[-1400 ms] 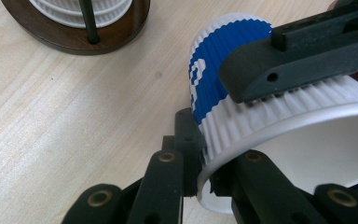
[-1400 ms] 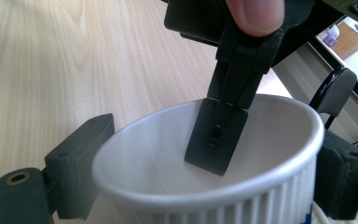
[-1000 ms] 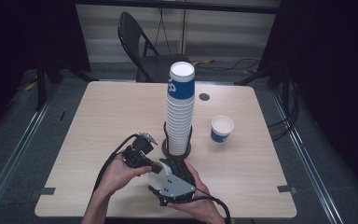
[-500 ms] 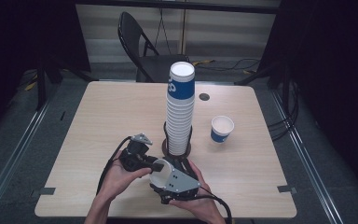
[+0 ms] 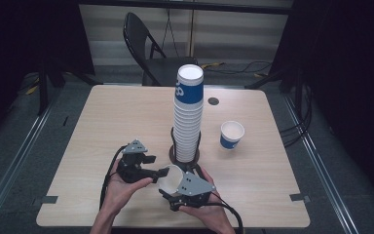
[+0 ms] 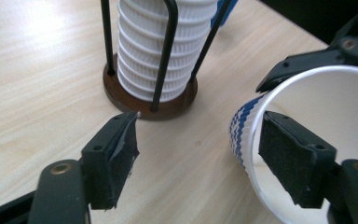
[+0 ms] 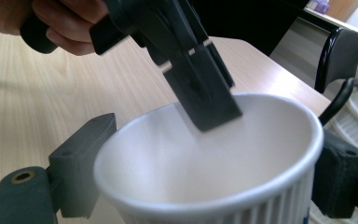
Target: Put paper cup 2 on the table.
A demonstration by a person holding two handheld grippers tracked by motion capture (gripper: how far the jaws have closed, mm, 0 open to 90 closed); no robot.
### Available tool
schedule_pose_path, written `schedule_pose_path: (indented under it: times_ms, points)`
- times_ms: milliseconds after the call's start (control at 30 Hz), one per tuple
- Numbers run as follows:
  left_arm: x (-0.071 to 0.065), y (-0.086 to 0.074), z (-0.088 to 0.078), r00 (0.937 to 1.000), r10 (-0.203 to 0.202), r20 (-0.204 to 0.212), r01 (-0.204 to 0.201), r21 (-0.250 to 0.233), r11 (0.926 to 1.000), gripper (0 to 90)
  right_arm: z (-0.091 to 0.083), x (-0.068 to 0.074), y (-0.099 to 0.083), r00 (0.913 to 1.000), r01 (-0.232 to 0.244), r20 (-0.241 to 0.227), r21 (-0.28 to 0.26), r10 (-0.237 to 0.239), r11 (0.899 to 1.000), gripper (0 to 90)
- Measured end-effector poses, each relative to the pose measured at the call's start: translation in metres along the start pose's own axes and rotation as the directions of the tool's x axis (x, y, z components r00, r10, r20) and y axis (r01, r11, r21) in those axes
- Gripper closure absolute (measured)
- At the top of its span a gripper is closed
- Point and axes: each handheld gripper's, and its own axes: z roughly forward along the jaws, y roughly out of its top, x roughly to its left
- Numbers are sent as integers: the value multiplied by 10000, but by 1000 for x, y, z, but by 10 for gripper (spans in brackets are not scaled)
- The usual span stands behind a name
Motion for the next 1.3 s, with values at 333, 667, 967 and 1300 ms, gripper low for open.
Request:
schedule_pose_path:
  times_ms: [333,667,967,1300]
  points:
    - [7,-11,-13,9987,-399,-320,334,-1811,9829,161,0,-7,-7,9967,-799,104,43,799,9968,135]
    - [16,-30,-13,9741,-598,-2179,-20,-2728,9621,164,-6,-21,-16,9852,-1675,361,-118,1678,9858,134]
    - [24,-59,-5,9569,-826,-2785,-136,-3271,9449,159,-19,-37,-27,9606,-2648,732,-512,2680,9629,134]
    - [23,-80,-4,9493,-881,-3018,-245,-3501,9364,158,-32,-63,-41,9153,-3491,1830,-834,3587,9334,134]
